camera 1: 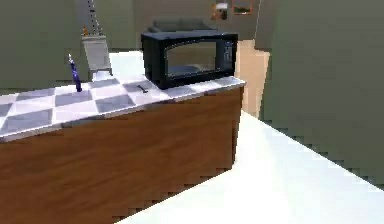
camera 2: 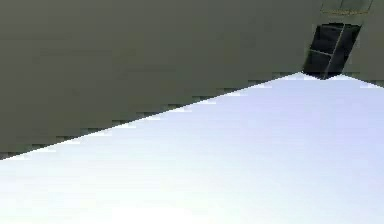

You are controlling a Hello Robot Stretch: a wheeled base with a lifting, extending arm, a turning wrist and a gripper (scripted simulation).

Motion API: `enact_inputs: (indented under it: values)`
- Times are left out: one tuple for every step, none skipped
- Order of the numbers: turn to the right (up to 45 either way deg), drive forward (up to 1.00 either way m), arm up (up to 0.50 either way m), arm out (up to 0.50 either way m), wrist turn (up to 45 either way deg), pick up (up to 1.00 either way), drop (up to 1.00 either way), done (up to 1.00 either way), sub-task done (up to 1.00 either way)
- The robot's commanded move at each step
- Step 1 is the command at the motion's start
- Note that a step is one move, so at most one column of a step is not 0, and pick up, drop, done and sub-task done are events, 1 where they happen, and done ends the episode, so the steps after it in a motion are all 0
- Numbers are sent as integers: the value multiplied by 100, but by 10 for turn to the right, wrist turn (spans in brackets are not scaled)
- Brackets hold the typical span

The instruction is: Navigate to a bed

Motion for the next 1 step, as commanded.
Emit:
enact_inputs:
  values:
    - [330,0,0,0,0,0,0,0,0]
